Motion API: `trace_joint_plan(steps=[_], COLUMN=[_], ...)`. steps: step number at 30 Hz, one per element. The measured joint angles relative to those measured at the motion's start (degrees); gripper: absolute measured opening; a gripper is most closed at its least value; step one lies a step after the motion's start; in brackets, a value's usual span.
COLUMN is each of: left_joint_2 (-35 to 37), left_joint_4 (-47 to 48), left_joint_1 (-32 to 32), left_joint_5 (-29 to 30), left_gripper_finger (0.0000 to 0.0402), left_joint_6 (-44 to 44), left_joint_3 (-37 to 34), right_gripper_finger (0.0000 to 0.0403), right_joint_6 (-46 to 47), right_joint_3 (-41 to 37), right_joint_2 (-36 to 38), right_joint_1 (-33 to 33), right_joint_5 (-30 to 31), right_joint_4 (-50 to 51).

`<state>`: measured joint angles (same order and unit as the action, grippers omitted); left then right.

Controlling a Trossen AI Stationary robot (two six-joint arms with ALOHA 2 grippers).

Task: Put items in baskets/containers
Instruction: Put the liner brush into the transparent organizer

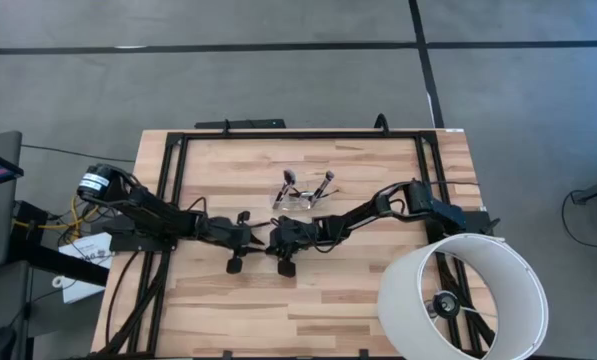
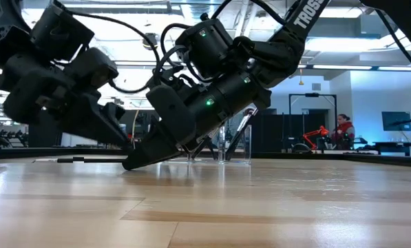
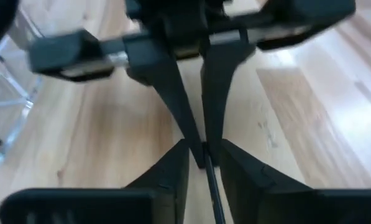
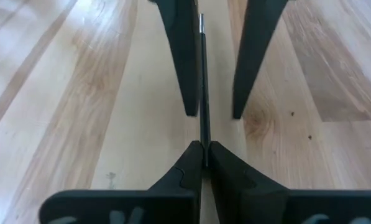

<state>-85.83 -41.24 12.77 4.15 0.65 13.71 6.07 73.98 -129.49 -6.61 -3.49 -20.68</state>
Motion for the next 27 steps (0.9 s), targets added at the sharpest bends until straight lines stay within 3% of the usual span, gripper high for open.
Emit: trace_joint_plan(steps=[11,27], left_joint_2=[6.0,5.4], left_joint_4=[15.3,17.6], left_joint_1=[0.7,3.9], left_joint_5=[-2.0,-0.5], left_gripper_finger=[0.0124,0.0117], left_joint_6=[11.7,13.8], left_joint_3=[0.0,0.0], right_gripper_finger=[0.0009,0.0004], right_joint_6=[0.0,0.0], right_joint_3=[0.1,0.0], right_joint_2=[0.8,2.1], right_joint_1=[0.0,0.3], right_joint_5=[0.9,0.9], right_joint_4=[2.7,4.4])
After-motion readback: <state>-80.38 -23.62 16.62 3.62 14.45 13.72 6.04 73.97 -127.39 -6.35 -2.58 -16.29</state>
